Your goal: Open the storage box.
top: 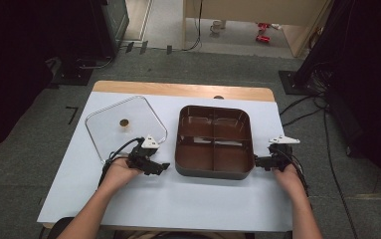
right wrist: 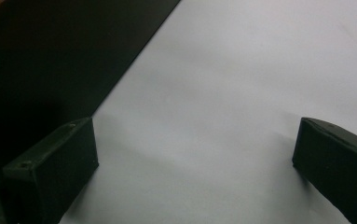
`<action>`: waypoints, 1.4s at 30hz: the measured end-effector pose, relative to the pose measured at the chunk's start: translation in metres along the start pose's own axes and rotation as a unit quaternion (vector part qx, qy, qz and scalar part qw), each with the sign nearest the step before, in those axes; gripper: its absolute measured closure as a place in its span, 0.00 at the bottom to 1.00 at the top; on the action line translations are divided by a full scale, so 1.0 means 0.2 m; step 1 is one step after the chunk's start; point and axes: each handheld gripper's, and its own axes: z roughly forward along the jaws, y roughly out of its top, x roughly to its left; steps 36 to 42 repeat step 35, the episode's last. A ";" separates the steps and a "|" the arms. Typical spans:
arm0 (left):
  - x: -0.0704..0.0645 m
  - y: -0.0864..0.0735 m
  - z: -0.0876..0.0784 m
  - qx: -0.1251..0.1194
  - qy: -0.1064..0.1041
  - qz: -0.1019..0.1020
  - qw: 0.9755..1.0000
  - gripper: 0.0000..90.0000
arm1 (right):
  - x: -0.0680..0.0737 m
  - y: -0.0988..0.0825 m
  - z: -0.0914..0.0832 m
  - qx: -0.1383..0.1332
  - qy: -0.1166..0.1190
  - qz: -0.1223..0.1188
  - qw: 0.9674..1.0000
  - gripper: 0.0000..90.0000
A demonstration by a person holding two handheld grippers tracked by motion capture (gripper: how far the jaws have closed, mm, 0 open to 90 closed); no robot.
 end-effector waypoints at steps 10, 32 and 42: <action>-0.06 -0.06 0.02 -0.039 0.030 0.026 0.998 0.15 | 0.00 0.00 0.00 0.000 0.000 0.001 1.000 0.00; -0.07 -0.07 0.02 -0.039 0.038 0.024 0.998 0.14 | 0.00 0.00 0.00 0.000 0.000 0.000 1.000 0.00; -0.11 -0.07 0.03 -0.031 0.094 -0.023 0.995 0.03 | 0.00 0.00 0.00 0.000 0.000 0.000 1.000 0.00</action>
